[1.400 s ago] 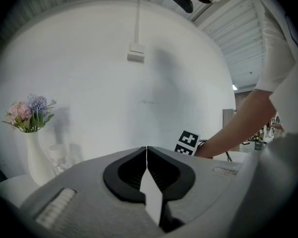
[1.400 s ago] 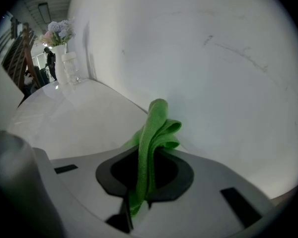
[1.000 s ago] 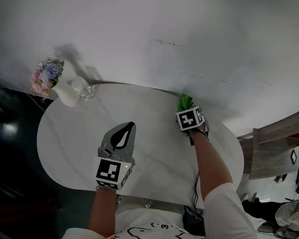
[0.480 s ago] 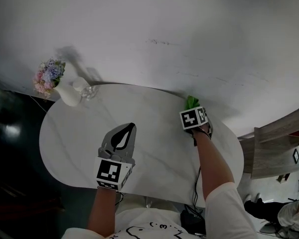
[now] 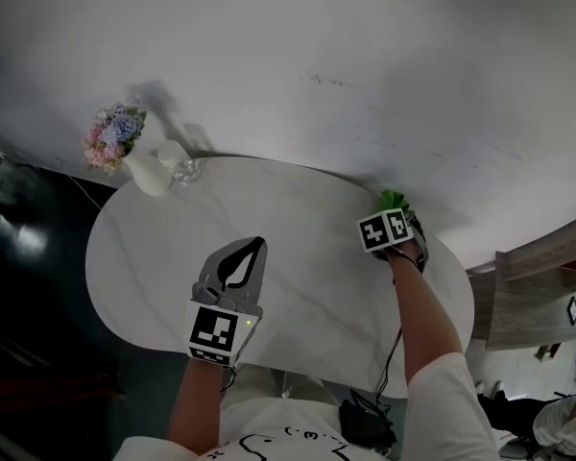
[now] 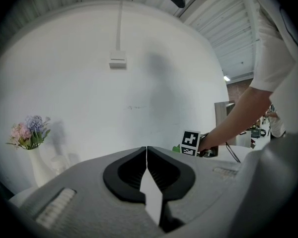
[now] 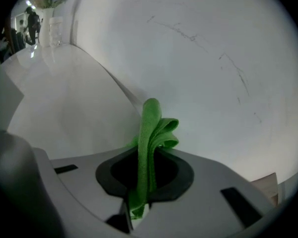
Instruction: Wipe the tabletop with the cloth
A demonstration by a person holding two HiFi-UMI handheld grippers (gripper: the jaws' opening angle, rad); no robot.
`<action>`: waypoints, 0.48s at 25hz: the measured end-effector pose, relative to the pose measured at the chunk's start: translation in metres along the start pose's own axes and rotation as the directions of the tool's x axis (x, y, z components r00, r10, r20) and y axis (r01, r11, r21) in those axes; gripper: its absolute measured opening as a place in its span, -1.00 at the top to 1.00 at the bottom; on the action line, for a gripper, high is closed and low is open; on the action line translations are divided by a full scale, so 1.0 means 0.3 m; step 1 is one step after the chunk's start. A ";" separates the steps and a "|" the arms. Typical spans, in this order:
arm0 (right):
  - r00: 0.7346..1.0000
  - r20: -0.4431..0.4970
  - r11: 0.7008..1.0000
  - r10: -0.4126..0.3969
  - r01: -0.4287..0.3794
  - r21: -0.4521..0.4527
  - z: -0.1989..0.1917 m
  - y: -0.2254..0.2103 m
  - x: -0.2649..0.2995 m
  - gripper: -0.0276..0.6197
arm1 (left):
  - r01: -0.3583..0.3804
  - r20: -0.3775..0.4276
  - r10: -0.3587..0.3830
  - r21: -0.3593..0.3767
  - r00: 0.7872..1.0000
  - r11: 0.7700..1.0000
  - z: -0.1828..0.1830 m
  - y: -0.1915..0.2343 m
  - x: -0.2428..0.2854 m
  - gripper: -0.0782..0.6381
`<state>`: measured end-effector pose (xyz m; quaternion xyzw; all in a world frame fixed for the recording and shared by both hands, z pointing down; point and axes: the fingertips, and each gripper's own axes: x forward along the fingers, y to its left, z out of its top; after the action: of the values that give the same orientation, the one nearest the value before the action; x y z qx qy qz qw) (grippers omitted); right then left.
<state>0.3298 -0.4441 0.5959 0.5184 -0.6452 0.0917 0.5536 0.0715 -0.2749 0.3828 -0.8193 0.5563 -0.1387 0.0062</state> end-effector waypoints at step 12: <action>0.983 0.175 0.990 -0.064 0.041 0.133 0.003 -0.048 -0.222 0.78 | 0.020 0.032 -0.021 0.029 0.999 0.999 0.027 0.073 -0.095 0.73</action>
<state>0.3303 -0.4134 0.5350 0.5759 -0.6712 0.0717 0.4611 0.0437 -0.2584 0.3651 -0.8270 0.5455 -0.1335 0.0257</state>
